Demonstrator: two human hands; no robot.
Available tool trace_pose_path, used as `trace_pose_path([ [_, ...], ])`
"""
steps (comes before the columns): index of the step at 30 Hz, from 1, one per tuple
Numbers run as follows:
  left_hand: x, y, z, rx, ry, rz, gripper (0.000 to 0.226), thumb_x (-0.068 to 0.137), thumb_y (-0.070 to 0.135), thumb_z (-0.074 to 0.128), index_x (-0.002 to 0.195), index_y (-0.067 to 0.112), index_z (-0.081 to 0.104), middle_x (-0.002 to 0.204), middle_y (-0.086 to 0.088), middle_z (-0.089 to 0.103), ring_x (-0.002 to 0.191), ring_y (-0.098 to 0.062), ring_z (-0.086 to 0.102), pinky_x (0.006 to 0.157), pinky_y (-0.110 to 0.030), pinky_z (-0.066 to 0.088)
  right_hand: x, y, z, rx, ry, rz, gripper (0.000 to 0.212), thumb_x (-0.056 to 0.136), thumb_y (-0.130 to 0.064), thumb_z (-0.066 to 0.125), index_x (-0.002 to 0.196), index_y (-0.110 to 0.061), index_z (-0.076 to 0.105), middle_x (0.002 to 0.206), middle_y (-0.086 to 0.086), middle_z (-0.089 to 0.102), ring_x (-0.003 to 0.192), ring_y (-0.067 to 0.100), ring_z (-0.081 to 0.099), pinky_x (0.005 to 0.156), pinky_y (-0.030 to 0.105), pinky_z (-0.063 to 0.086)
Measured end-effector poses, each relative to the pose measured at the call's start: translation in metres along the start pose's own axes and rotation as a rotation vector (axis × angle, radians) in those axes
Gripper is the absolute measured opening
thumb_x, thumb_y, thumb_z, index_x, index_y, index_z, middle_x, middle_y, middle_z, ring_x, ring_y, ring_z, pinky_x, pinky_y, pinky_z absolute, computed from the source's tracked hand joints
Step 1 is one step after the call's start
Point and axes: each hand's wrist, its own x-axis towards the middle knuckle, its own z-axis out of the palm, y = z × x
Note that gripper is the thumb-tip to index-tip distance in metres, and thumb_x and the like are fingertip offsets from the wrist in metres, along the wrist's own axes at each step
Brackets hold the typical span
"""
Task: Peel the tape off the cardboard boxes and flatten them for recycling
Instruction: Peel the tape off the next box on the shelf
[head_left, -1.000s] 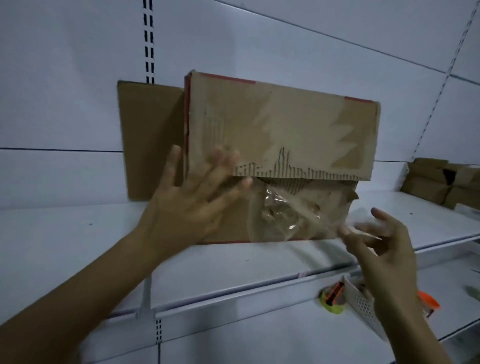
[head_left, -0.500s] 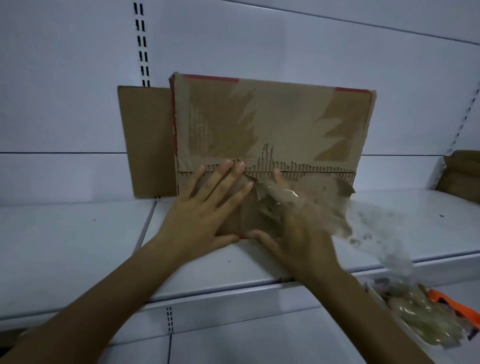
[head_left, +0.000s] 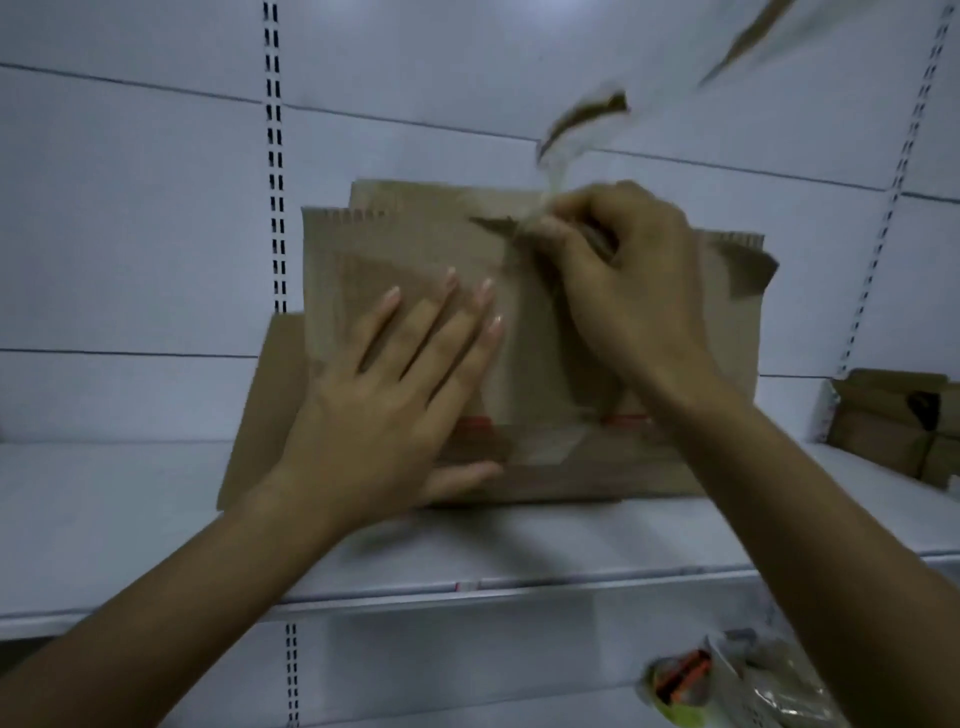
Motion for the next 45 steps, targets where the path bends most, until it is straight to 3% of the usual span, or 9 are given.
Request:
trace_pose_path([
  [6, 0.076, -0.015, -0.020, 0.033, -0.024, -0.080, 0.093, 0.084, 0.074, 0.040, 0.145, 0.005, 0.036, 0.153, -0.014, 0.030, 0.142, -0.031, 0.028, 0.110, -0.049, 0.031, 0.057, -0.007, -0.041, -0.069, 0.032, -0.021, 0.012, 0.093, -0.037, 0.056, 0.090, -0.029, 0.064, 0.093, -0.013, 0.064, 0.087, 0.005, 0.058, 0.072, 0.029, 0.048],
  [12, 0.082, 0.014, 0.002, -0.168, -0.314, -0.134, 0.097, 0.075, 0.080, 0.033, 0.134, 0.005, 0.052, 0.135, -0.011, 0.055, 0.116, -0.028, 0.053, 0.094, -0.040, 0.035, 0.026, 0.051, -0.016, -0.265, -0.184, 0.082, 0.016, 0.094, -0.034, 0.055, 0.097, -0.023, 0.065, 0.106, 0.002, 0.065, 0.100, 0.024, 0.058, 0.071, 0.030, 0.036],
  [15, 0.066, 0.027, 0.008, -0.247, -0.445, -0.168, 0.100, 0.074, 0.084, 0.024, 0.134, 0.010, 0.054, 0.136, -0.006, 0.055, 0.119, -0.023, 0.055, 0.098, -0.039, 0.040, -0.005, 0.070, 0.001, -0.196, -0.289, 0.108, 0.018, 0.093, -0.034, 0.055, 0.092, -0.021, 0.067, 0.097, -0.003, 0.069, 0.093, 0.019, 0.061, 0.072, 0.034, 0.044],
  [19, 0.064, 0.027, 0.001, -0.288, -0.438, -0.198, 0.103, 0.072, 0.086, 0.020, 0.141, 0.013, 0.045, 0.145, -0.002, 0.046, 0.127, -0.021, 0.049, 0.104, -0.038, 0.035, -0.007, 0.070, -0.003, -0.007, -0.238, 0.178, 0.018, 0.092, -0.036, 0.058, 0.090, -0.024, 0.072, 0.090, -0.010, 0.070, 0.086, 0.007, 0.061, 0.074, 0.031, 0.047],
  [23, 0.065, 0.029, 0.001, -0.264, -0.404, -0.199, 0.097, 0.074, 0.083, 0.028, 0.128, 0.009, 0.060, 0.131, -0.007, 0.059, 0.113, -0.024, 0.059, 0.095, -0.035, 0.042, -0.005, 0.074, -0.004, 0.180, -0.217, 0.224, 0.014, 0.091, -0.027, 0.061, 0.083, -0.025, 0.073, 0.082, -0.013, 0.070, 0.083, 0.003, 0.063, 0.079, 0.031, 0.050],
  [29, 0.066, 0.029, 0.002, -0.306, -0.424, -0.215, 0.100, 0.071, 0.085, 0.027, 0.129, 0.010, 0.058, 0.133, -0.006, 0.058, 0.117, -0.025, 0.056, 0.098, -0.037, 0.038, -0.002, 0.078, -0.003, 0.318, -0.222, 0.300, 0.017, 0.088, -0.023, 0.061, 0.076, -0.024, 0.073, 0.081, -0.009, 0.071, 0.087, 0.012, 0.065, 0.088, 0.042, 0.052],
  [36, 0.072, 0.022, 0.001, -0.359, -0.499, -0.195, 0.100, 0.063, 0.091, 0.017, 0.129, 0.022, 0.047, 0.143, 0.007, 0.039, 0.127, -0.013, 0.037, 0.102, -0.037, 0.029, -0.003, 0.080, -0.003, 0.390, -0.273, 0.309, 0.014, 0.090, -0.020, 0.065, 0.084, -0.018, 0.077, 0.086, -0.007, 0.074, 0.089, 0.010, 0.067, 0.088, 0.037, 0.054],
  [40, 0.076, 0.017, 0.005, -0.477, -0.655, -0.171, 0.110, 0.057, 0.092, 0.013, 0.143, 0.024, 0.025, 0.159, 0.010, 0.006, 0.142, -0.007, 0.008, 0.112, -0.032, 0.013, 0.004, 0.086, -0.001, 0.289, -0.354, 0.330, 0.011, 0.088, -0.026, 0.066, 0.088, -0.022, 0.076, 0.089, -0.009, 0.073, 0.091, 0.006, 0.066, 0.088, 0.034, 0.053],
  [45, 0.092, 0.005, 0.015, -0.550, -0.770, -0.156, 0.114, 0.050, 0.094, 0.028, 0.140, 0.024, 0.027, 0.157, 0.011, 0.016, 0.136, -0.011, 0.025, 0.107, -0.033, 0.028, 0.038, 0.089, -0.015, 0.201, -0.585, 0.355, 0.009, 0.088, -0.025, 0.069, 0.087, -0.021, 0.076, 0.064, -0.016, 0.067, 0.058, -0.010, 0.059, 0.055, 0.005, 0.043],
])
